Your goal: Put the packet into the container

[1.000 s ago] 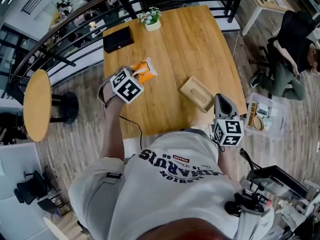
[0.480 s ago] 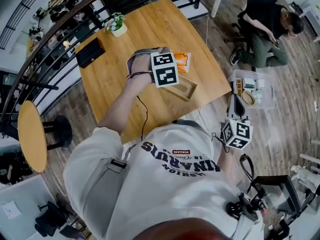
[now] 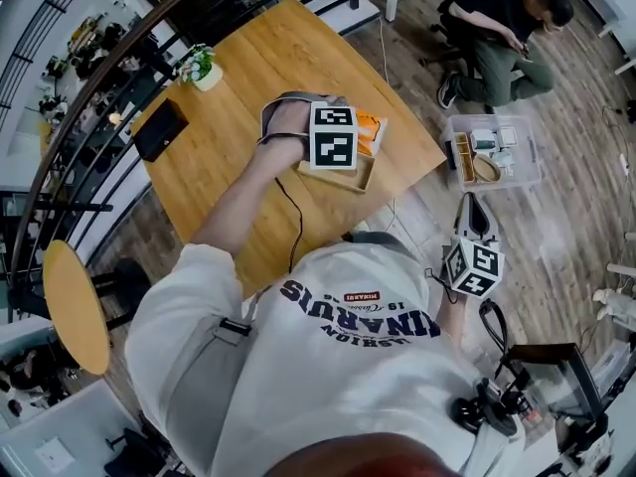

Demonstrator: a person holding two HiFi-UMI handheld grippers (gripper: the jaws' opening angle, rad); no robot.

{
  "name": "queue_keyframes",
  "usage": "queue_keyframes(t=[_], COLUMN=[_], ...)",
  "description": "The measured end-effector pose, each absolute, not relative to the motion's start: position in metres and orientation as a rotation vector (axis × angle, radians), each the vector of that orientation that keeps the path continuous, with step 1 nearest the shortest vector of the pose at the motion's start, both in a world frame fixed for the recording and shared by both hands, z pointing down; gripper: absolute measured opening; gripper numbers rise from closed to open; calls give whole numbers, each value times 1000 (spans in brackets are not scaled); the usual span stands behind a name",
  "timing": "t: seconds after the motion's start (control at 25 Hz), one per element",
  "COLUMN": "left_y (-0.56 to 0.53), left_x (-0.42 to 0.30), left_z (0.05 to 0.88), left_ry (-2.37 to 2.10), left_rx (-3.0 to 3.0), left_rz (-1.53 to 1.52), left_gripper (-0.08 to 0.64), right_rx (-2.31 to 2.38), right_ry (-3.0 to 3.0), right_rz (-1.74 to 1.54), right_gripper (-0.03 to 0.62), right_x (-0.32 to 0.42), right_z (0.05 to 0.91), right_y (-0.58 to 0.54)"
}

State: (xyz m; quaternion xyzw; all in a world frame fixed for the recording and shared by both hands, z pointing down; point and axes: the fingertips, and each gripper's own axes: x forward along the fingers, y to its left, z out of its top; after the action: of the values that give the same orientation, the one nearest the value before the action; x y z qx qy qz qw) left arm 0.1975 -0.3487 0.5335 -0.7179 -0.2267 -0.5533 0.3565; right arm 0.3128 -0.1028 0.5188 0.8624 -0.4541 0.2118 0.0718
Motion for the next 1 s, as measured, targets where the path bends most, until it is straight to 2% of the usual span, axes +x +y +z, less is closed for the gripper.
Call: queue_keyframes(t=[0.4, 1.0], left_y=[-343, -339], left_x=[190, 161], left_z=[576, 747], left_ry=[-706, -820], left_rx=[-1814, -1738], left_rz=[-1477, -1659], left_gripper=[43, 43], right_rx=[2572, 2559], right_ry=[-1390, -1322], right_rz=[684, 741], right_gripper=[11, 11], right_x=[303, 311], right_z=[525, 546], right_y=[-109, -88])
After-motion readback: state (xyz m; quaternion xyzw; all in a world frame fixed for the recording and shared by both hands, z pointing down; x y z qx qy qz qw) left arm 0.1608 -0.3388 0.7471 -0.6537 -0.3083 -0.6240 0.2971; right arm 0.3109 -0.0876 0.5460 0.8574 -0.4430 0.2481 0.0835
